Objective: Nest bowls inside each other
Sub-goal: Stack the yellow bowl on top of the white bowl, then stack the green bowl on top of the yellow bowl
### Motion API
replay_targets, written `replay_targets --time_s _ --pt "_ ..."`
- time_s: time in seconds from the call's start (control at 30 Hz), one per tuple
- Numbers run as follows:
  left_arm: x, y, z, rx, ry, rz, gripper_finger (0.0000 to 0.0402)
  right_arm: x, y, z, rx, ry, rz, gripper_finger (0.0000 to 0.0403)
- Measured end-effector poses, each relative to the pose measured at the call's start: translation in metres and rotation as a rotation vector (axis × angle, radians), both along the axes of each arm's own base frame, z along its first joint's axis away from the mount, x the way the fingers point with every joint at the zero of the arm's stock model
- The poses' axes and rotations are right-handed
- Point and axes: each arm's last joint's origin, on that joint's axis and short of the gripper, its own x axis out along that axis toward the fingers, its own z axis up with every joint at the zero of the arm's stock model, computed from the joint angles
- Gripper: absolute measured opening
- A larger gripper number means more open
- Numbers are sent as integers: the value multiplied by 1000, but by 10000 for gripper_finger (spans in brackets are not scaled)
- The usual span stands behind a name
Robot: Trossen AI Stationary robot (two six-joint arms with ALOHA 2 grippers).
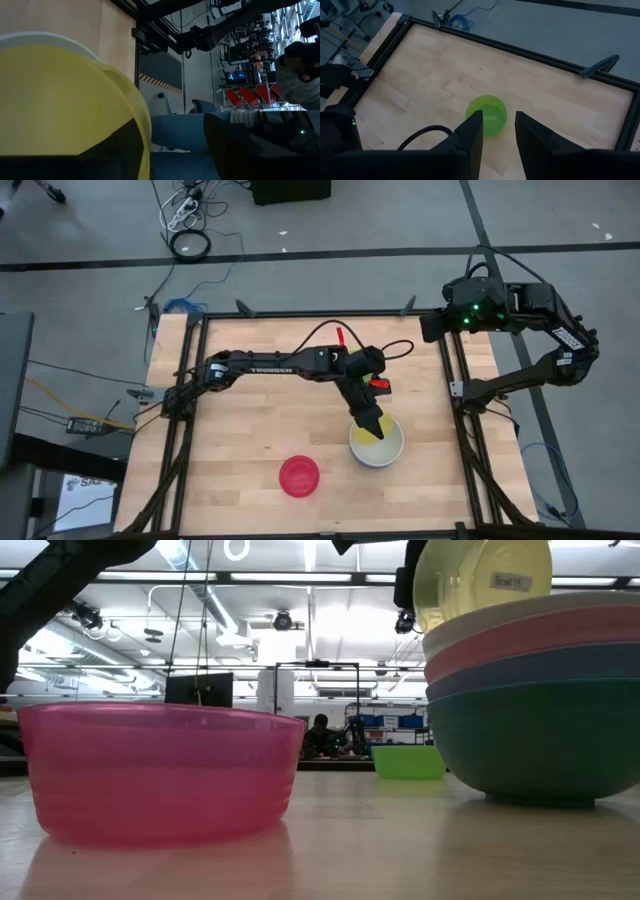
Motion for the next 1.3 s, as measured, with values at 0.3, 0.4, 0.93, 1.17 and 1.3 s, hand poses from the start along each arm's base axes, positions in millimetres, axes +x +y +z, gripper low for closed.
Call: replay_targets --time_s 0.3,0.4,0.93,1.17,1.3 --pt "-1 0 -2 -7 31 3 254 0 0 0 3 -2 -4 102" --pt "-2 0 -2 -7 34 3 265 0 0 0 3 -2 -4 102" --pt "-1 7 -3 -88 89 -2 304 1 0 0 5 -3 -8 102" --pt "3 15 -16 -116 124 -15 320 1 0 0 6 -4 -9 101" --pt "3 14 -15 -118 112 -26 326 1 0 0 7 -5 -10 101"
